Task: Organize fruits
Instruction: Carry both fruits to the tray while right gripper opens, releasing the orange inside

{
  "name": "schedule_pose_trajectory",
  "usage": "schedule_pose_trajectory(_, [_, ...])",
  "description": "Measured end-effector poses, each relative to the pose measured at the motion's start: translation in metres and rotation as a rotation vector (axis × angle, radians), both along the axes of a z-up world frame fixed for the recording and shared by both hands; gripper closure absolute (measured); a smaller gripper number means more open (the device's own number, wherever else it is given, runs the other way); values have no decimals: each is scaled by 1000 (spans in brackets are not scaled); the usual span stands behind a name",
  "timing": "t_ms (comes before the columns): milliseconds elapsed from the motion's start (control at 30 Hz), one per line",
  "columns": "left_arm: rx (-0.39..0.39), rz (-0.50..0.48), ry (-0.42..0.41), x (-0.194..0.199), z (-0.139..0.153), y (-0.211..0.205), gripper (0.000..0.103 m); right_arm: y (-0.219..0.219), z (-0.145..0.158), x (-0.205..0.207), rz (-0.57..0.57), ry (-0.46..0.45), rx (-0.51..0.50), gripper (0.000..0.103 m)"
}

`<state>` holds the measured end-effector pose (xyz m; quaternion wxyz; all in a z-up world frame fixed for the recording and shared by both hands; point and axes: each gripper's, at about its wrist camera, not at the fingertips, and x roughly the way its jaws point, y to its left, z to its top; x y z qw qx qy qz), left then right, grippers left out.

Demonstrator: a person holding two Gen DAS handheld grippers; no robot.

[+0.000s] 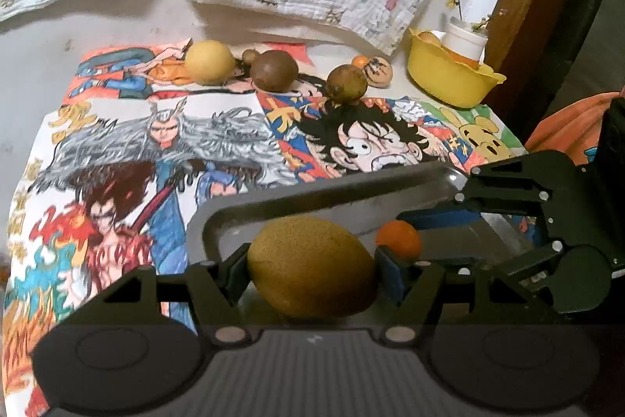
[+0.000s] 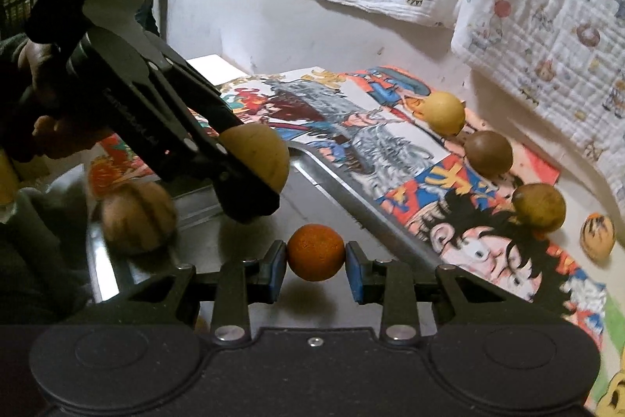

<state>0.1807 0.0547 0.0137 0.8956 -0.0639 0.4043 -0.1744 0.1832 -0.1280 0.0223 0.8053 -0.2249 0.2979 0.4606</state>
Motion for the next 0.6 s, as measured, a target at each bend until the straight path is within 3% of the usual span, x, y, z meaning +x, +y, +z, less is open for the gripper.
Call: schedule_pose_trajectory(600, [23, 41, 37, -15, -7, 2, 32, -2, -5, -20, -21, 24, -20, 68])
